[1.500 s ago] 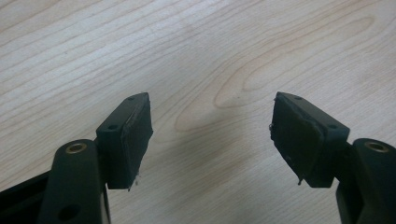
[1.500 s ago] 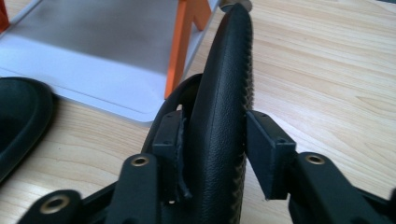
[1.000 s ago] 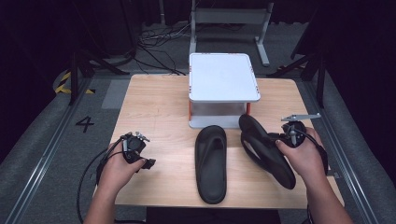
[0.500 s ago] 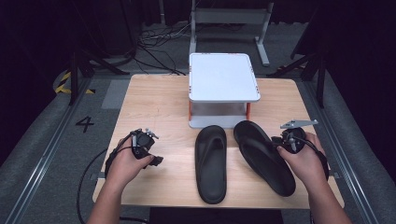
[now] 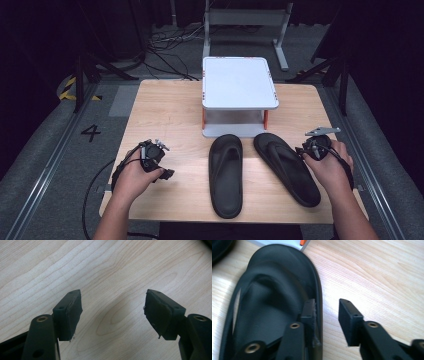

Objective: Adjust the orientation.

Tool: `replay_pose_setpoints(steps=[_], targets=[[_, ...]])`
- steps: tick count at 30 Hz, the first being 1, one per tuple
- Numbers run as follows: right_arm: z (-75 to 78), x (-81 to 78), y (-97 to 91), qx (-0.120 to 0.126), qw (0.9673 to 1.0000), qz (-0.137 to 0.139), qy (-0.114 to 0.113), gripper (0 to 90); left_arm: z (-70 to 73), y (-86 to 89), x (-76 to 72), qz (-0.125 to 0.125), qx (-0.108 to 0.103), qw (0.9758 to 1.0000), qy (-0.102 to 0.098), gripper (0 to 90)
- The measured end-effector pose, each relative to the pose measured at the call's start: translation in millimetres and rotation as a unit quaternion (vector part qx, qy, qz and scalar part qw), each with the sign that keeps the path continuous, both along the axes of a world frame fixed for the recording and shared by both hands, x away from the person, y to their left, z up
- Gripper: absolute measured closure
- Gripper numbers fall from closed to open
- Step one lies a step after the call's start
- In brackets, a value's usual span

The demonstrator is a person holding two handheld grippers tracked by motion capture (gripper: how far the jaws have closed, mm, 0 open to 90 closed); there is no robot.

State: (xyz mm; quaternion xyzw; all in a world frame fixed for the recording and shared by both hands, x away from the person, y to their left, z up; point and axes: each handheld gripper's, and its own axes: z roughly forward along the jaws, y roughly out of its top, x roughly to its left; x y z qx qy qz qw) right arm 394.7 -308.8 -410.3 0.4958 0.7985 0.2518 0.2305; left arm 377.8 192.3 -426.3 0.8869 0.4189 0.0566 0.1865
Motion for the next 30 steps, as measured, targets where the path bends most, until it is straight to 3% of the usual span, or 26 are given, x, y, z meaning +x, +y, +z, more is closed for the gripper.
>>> replay_pose_setpoints(steps=[6,9,10,11,12,14,17,20,21,22,25,30], targets=[[3.5,-2.5,-15.2,0.001,0.9998,-0.02,0.004,66.0,0.7,-4.6,2.5,-0.007,0.003,1.0,0.003,31.3],[-5.3,-2.2,-25.9,-0.007,0.9984,-0.036,0.042,66.8,0.2,-7.7,5.8,-0.012,0.004,0.9999,0.003,31.3],[-5.3,-2.2,-25.9,-0.007,0.9984,-0.036,0.042,66.8,0.2,-7.7,5.8,-0.012,0.004,0.9999,0.003,31.2],[-18.0,-2.0,-31.4,-0.012,0.995,-0.041,0.09,67.8,0.2,-10.3,8.0,-0.016,0.006,0.9998,0.002,31.2],[-18.0,-2.0,-31.4,-0.012,0.995,-0.041,0.09,67.8,0.2,-10.3,8.0,-0.016,0.006,0.9998,0.002,31.3],[-26.4,-3.0,-31.7,-0.004,0.9923,-0.038,0.118,70.0,0.4,-13.9,10.9,-0.021,0.006,0.9998,0.004,31.3],[-27.7,-6.4,-29.4,0.007,0.9919,-0.031,0.123,73.0,0.2,-19.8,14.6,-0.027,0.007,0.9996,0.005,31.3],[-28.2,-13.9,-19.9,0.036,0.9878,-0.023,0.15,74.1,0.0,-26.0,18.3,-0.037,0.01,0.9992,0.006,31.3],[-28.2,-13.9,-19.9,0.036,0.9878,-0.023,0.15,74.1,0.0,-26.0,18.3,-0.037,0.01,0.9992,0.006,31.3],[-28.9,-19.0,-11.9,0.057,0.9836,-0.022,0.17,71.7,0.0,-27.6,19.2,-0.04,0.009,0.9992,0.004,31.3],[-30.2,-22.8,-2.9,0.073,0.9812,-0.008,0.179,70.5,0.5,-30.3,21.5,-0.045,0.008,0.9989,0.005,31.3],[-32.5,-27.2,17.5,0.079,0.9807,0.025,0.177,69.6,0.5,-33.5,24.0,-0.047,0.008,0.9989,0.004,31.3]])
